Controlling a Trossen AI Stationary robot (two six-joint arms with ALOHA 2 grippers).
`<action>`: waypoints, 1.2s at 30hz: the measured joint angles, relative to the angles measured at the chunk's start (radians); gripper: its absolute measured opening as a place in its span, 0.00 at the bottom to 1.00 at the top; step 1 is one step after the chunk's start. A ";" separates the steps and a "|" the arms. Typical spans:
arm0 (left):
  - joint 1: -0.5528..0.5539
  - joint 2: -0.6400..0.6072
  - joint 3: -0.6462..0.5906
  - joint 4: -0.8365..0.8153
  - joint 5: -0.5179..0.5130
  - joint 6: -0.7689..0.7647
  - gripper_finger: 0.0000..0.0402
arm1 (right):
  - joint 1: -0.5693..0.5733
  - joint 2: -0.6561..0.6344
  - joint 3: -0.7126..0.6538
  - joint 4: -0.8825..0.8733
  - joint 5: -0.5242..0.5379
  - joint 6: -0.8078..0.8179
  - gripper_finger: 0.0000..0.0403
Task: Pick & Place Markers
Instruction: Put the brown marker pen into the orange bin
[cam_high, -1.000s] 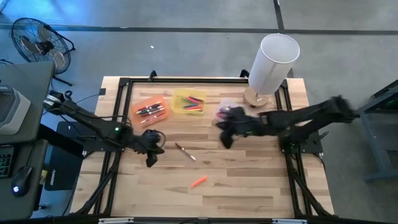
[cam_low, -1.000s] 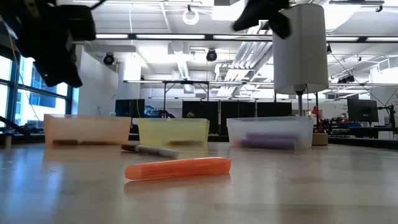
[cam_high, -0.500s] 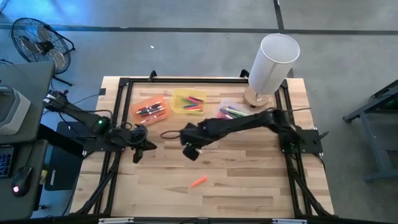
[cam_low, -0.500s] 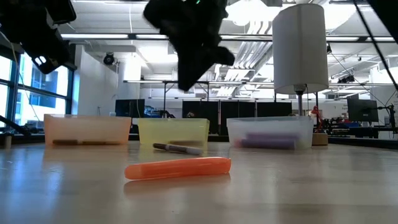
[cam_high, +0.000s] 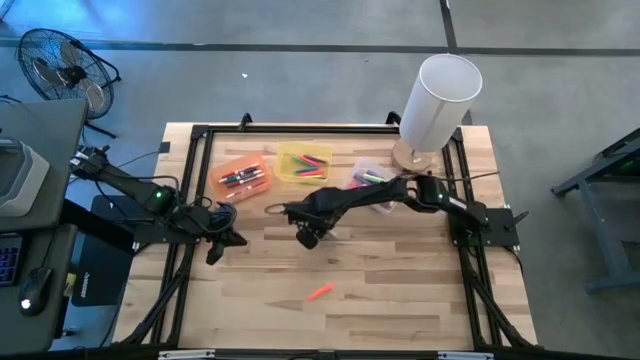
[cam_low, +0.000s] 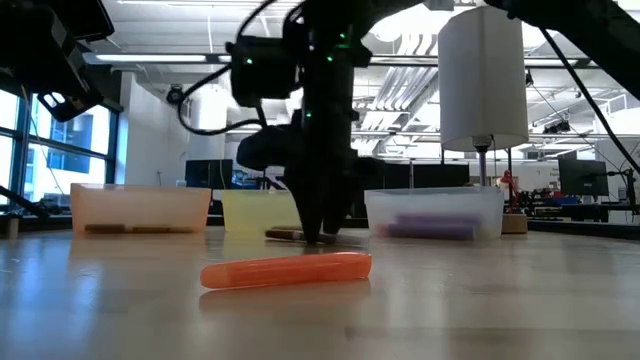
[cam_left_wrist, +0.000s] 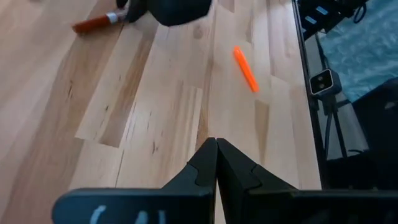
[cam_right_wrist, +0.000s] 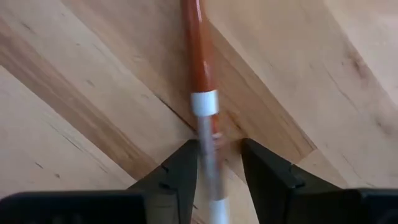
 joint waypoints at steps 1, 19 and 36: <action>0.000 0.000 0.000 0.000 0.002 0.000 0.00 | -0.008 -0.003 -0.020 0.012 -0.015 0.012 0.29; 0.000 0.001 0.000 0.001 0.020 -0.008 0.00 | 0.044 -0.064 -0.152 0.111 0.052 0.022 0.05; 0.001 0.032 0.001 0.213 -0.250 0.028 0.31 | 0.076 -0.405 -0.155 0.171 0.139 -0.104 0.05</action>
